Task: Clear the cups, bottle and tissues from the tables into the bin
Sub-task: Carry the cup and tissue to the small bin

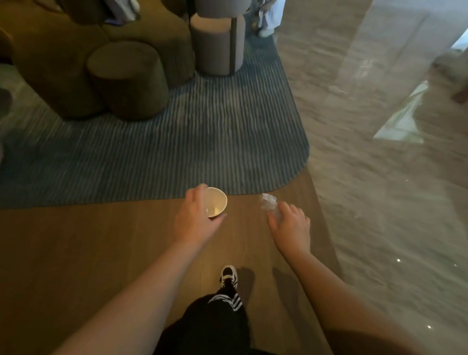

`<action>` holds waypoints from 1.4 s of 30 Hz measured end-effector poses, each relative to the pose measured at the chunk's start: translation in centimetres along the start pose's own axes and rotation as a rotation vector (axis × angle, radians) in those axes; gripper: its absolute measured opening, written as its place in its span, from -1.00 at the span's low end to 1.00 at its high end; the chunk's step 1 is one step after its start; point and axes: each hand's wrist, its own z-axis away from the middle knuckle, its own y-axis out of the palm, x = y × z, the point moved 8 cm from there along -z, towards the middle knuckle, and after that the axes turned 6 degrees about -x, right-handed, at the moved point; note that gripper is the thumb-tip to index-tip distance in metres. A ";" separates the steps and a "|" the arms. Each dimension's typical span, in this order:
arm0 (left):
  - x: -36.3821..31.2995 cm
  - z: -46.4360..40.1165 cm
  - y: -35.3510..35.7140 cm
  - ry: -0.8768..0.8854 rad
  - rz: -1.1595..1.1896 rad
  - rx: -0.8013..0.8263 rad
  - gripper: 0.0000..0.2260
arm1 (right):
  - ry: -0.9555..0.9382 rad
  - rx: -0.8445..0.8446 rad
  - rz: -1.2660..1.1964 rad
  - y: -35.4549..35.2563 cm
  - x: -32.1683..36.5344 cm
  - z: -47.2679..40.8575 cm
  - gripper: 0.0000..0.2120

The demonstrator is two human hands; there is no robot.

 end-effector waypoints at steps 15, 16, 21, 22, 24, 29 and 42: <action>-15.1 -33.9 16.2 0.086 -0.018 0.117 -0.33 | 0.128 -0.049 0.013 0.1 -8.4 -36.8 -0.78; -16.2 -36.1 17.9 0.083 -0.010 0.119 -0.34 | 0.134 -0.041 0.015 0.4 -9.6 -39.6 -0.77; -23.3 -48.5 26.6 0.073 0.007 0.099 -0.34 | 0.096 -0.014 -0.005 0.7 -15.8 -55.6 -0.73; -24.9 -51.1 27.9 0.055 0.005 0.093 -0.33 | 0.091 0.013 0.003 0.5 -17.1 -58.7 -0.72; -28.2 -56.0 30.0 0.050 0.008 0.075 -0.32 | 0.090 0.051 0.023 -0.3 -19.3 -64.5 -0.68; -34.5 -65.7 33.7 0.051 -0.001 0.058 -0.32 | 0.133 0.087 -0.013 -1.8 -23.0 -76.0 -0.64; -40.6 -89.4 47.0 0.015 0.000 0.051 -0.34 | 0.089 0.061 0.030 2.0 -28.6 -104.2 -0.64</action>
